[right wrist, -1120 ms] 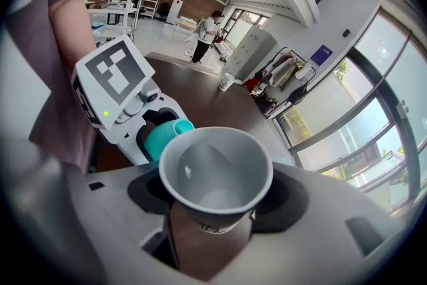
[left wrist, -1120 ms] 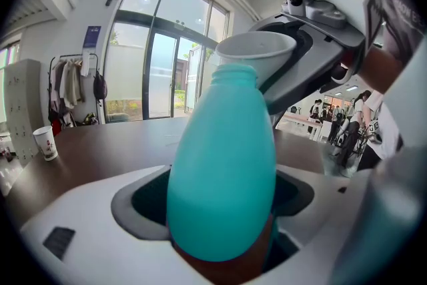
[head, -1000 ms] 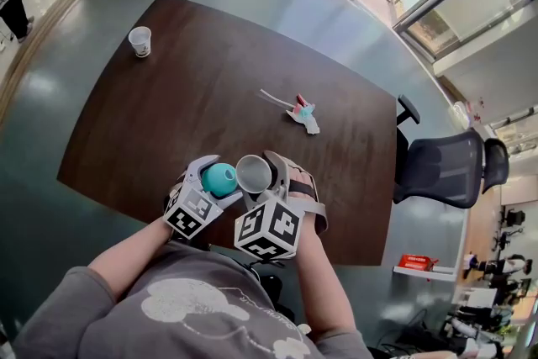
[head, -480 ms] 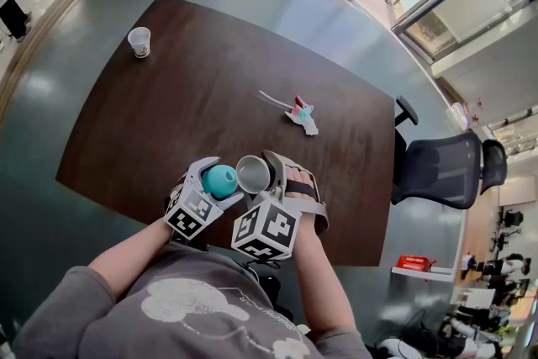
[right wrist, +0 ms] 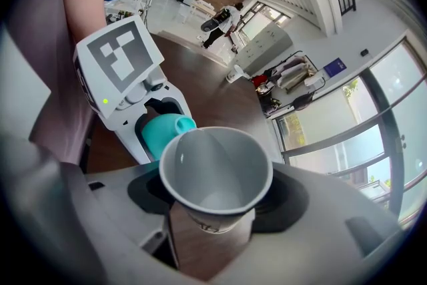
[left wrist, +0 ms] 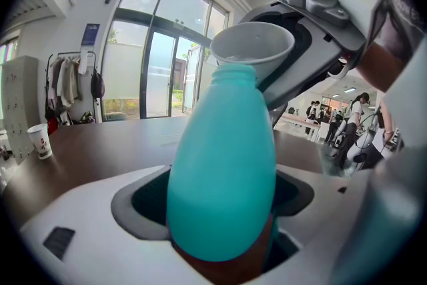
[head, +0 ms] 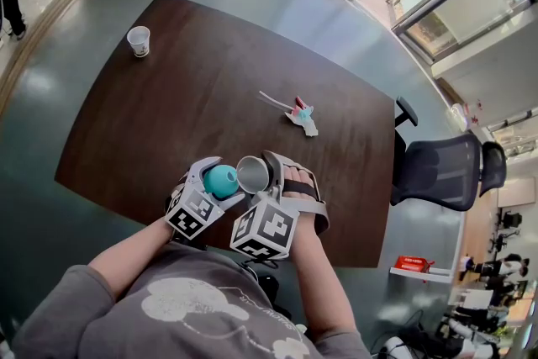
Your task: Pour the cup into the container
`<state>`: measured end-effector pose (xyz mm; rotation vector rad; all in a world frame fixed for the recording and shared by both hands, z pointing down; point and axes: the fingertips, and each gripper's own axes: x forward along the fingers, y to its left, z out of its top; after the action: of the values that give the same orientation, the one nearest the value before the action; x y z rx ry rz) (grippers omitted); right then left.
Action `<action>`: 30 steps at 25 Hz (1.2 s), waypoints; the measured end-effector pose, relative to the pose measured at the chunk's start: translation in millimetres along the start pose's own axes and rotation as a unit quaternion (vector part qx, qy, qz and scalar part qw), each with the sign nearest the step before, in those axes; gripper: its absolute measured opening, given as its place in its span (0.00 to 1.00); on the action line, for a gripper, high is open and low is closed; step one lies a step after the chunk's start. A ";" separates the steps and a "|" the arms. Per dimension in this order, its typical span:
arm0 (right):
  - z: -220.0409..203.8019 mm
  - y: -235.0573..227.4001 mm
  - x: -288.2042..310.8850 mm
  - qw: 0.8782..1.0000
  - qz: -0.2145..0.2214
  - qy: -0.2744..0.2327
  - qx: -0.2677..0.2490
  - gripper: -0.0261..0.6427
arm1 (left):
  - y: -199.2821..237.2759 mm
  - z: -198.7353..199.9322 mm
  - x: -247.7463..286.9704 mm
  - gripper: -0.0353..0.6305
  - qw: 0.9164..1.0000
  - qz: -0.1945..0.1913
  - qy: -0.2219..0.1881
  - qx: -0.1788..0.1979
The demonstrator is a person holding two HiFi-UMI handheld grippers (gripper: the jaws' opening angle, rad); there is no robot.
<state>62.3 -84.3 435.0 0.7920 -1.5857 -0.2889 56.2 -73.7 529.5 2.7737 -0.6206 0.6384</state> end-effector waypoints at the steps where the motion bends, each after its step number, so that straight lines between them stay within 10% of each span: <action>1: -0.2 -0.5 0.9 1.000 0.000 0.001 -0.001 0.48 | 0.3 -0.2 0.7 0.68 1.000 0.000 0.000 0.000; 30: -6.0 -6.9 1.0 0.998 -0.023 0.028 -0.052 0.48 | -2.3 -0.7 5.5 0.68 1.000 -0.002 -0.002 -0.006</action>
<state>70.2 -88.4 432.7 0.7505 -1.4887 -0.3772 61.5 -73.4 532.4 2.7647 -0.6163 0.6257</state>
